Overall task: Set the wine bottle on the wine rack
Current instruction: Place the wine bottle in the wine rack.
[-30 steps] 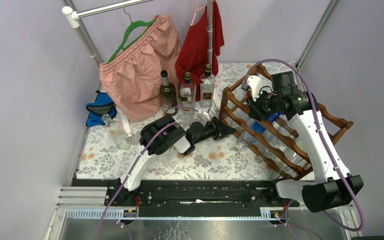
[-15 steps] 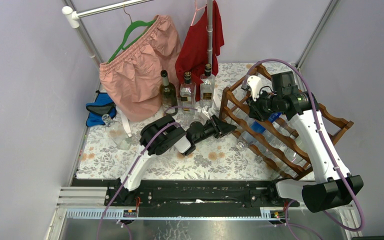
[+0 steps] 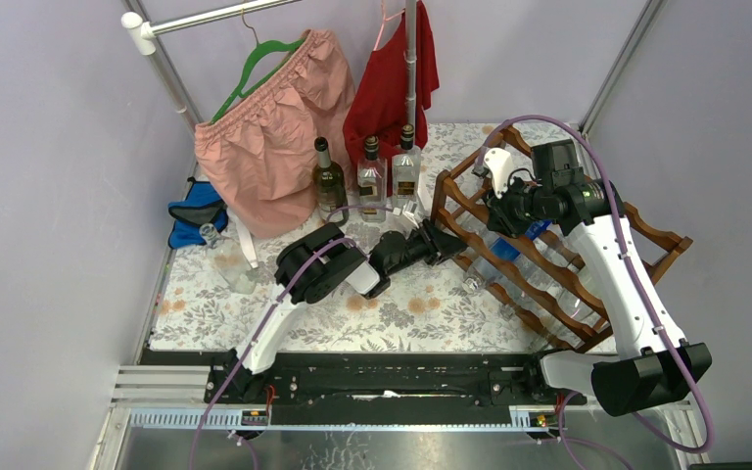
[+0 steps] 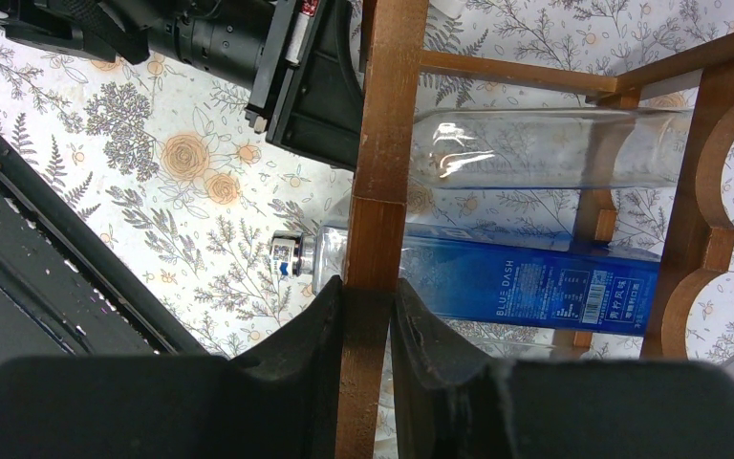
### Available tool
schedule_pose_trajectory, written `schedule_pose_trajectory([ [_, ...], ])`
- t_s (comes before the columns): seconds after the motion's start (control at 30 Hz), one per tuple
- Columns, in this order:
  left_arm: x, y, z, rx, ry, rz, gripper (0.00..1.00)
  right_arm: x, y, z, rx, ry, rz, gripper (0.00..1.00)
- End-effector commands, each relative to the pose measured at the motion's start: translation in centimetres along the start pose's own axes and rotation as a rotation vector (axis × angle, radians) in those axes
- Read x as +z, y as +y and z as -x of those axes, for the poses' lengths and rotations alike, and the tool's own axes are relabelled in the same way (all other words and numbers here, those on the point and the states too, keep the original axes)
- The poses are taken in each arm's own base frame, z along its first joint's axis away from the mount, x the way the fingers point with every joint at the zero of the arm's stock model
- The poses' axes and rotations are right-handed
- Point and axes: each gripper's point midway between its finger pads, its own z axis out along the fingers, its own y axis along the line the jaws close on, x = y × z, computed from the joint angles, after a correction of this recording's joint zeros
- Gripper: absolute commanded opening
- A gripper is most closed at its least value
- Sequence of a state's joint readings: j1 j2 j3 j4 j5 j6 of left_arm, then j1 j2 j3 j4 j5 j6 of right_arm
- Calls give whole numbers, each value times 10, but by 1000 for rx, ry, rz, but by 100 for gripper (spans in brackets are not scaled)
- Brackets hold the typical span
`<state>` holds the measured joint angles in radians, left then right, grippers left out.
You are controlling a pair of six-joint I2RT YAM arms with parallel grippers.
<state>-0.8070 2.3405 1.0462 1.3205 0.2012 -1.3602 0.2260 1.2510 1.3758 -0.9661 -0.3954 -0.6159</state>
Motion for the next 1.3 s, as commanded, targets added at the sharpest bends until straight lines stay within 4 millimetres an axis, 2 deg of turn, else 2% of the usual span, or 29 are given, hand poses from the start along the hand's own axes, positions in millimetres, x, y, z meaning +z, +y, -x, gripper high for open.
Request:
schedule_pose_trajectory([
  [0.0, 13, -31, 8, 24, -19, -107, 0, 9, 39, -2, 14, -16, 198, 1],
  [0.13, 14, -25, 8, 9, -17, -79, 1, 9, 38, -3, 14, -15, 195, 2],
  [0.33, 11, -19, 6, -10, -11, -46, 11, 9, 39, -2, 14, -18, 197, 2],
  [0.43, 11, -16, 5, -19, -6, -28, 24, 9, 39, -2, 14, -19, 196, 2],
  [0.67, 10, -13, 1, -19, 17, -5, 40, 10, 38, -2, 16, -16, 196, 2],
  [1.27, 0, 4, -1, -7, 25, 96, 60, 12, 39, -1, 20, -20, 203, 2],
])
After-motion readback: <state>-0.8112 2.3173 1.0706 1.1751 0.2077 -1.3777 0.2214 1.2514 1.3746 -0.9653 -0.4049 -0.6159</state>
